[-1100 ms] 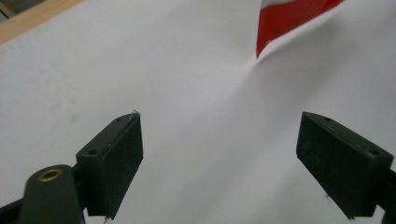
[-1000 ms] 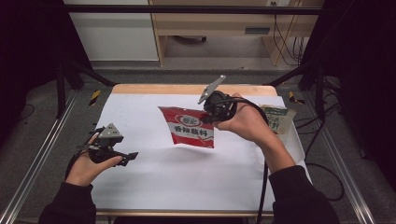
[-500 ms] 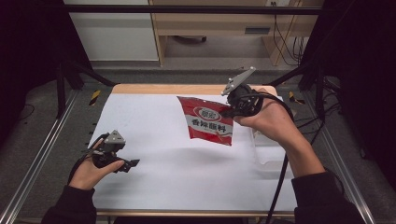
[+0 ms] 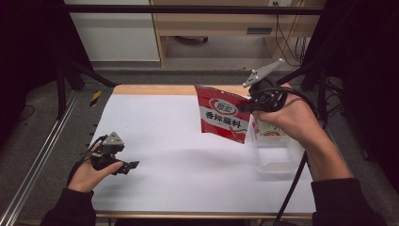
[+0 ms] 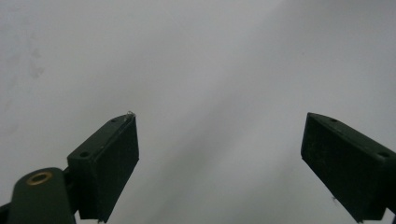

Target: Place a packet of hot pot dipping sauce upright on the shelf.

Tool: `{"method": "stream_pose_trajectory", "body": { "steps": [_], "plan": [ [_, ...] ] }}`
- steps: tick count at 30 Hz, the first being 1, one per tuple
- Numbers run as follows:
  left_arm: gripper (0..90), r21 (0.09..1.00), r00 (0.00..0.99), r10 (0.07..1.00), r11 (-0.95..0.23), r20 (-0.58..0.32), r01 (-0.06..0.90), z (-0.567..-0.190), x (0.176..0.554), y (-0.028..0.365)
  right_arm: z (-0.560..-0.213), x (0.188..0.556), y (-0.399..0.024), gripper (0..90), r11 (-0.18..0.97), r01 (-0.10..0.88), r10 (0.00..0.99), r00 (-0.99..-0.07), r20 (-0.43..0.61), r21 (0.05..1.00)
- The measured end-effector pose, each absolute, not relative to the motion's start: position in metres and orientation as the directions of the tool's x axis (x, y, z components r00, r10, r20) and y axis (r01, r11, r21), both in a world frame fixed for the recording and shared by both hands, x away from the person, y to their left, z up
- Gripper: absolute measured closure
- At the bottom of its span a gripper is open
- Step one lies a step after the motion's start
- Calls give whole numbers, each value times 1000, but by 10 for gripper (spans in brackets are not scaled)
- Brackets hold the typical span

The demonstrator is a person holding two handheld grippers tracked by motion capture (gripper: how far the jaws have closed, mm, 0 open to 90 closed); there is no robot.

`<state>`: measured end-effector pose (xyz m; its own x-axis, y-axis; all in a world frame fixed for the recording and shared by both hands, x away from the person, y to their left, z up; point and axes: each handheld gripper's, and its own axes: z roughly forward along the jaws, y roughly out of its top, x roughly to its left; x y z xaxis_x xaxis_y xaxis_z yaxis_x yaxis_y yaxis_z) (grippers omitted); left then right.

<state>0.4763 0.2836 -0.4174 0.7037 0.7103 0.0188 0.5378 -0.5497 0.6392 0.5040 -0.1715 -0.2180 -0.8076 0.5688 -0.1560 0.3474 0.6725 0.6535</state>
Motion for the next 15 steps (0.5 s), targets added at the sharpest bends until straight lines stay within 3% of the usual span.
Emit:
{"method": "stream_pose_trajectory", "body": {
  "steps": [15],
  "plan": [
    [113, 647, 697, 717, -535, 8, 544, -417, 476, 287, -204, 492, -220, 900, 615, 401, 650, -746, -147, 679]
  ]
}}
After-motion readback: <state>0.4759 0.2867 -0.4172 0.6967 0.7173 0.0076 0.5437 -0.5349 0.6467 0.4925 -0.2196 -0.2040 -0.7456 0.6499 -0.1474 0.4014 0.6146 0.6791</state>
